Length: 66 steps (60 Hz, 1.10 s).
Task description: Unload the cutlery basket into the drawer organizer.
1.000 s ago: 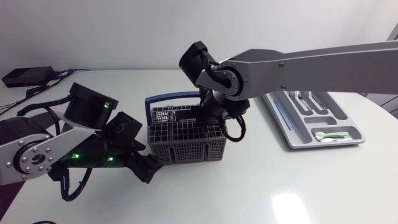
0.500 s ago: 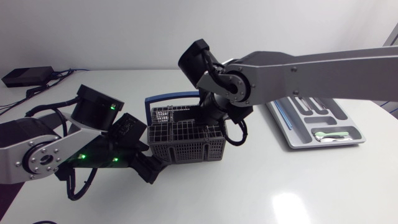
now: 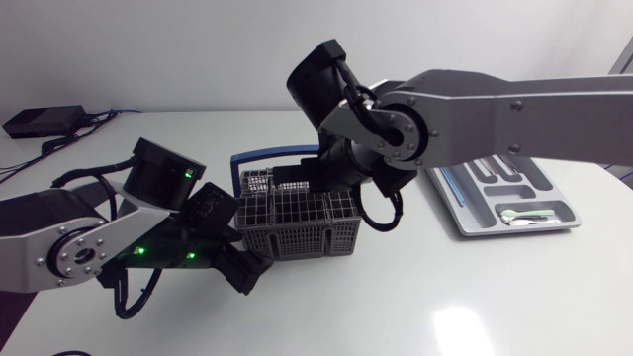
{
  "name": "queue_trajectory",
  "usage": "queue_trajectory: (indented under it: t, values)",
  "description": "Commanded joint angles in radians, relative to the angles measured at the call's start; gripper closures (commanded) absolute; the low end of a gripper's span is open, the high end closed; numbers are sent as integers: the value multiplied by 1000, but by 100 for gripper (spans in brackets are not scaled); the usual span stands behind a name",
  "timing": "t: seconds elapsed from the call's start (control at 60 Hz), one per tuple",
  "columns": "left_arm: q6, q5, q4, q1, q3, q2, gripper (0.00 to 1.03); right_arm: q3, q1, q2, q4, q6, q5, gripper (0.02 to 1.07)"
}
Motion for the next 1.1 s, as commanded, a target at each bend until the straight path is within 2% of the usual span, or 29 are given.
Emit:
queue_trajectory:
  t: [0.0, 0.467, 0.9, 1.083]
  values:
    - [-12, 5, 12, -7, -10, 22, 4, -31, 6, -29, 7, 19, 11, 101]
    - [-26, 5, 32, -20, -5, 32, 4, -28, 44, -61, -34, 105, 31, 101]
    - [-30, 5, 32, -34, -2, 32, 4, -25, 72, -155, -48, 91, 37, 101]
    - [-30, 3, 29, -37, 0, 26, 4, -42, 70, -224, -45, 91, -1, 101]
